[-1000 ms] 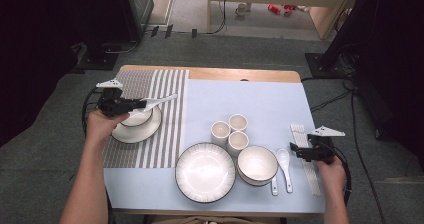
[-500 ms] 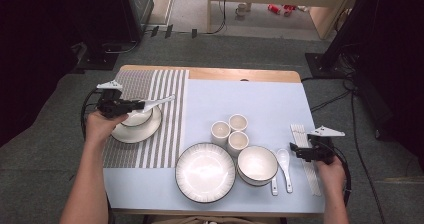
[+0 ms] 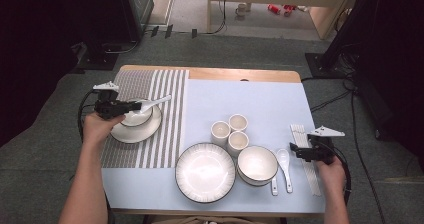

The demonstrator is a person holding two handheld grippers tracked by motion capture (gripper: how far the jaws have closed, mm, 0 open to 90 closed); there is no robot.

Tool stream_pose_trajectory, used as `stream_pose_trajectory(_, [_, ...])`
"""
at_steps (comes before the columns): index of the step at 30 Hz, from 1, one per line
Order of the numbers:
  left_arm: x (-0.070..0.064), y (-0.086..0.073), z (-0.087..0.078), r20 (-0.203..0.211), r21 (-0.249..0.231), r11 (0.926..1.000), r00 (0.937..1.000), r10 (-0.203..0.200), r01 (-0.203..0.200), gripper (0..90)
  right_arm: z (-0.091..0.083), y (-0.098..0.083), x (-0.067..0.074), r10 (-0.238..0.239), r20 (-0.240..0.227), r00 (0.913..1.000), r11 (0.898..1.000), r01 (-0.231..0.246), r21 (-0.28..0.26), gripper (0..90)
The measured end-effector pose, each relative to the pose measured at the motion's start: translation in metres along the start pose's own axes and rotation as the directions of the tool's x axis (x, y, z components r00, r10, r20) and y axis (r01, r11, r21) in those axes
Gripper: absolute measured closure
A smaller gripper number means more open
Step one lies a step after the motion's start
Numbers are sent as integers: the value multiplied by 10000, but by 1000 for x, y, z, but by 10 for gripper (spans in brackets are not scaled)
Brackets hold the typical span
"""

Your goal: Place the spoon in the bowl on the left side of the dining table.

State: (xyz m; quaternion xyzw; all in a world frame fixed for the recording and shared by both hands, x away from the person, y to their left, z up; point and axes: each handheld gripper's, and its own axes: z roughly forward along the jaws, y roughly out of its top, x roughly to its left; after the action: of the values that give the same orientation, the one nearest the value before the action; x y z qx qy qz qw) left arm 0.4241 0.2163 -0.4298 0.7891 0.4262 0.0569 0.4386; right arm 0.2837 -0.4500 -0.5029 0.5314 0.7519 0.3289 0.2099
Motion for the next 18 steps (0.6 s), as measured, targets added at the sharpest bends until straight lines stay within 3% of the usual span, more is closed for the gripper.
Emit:
stream_pose_trajectory(4, [2,-2,-1,-21,2,10000,10000,-21,21,830,0,0,0,7,6,10000,10000,-7,-3,152])
stream_pose_trajectory(9, [0,-2,-1,-197,-21,9995,9993,316,-317,828,0,0,0,7,5,10000,10000,-7,-2,152])
stream_pose_trajectory(18, [0,-4,-4,-433,8,9998,9989,201,-201,826,0,0,0,6,5,10000,10000,-6,-2,152])
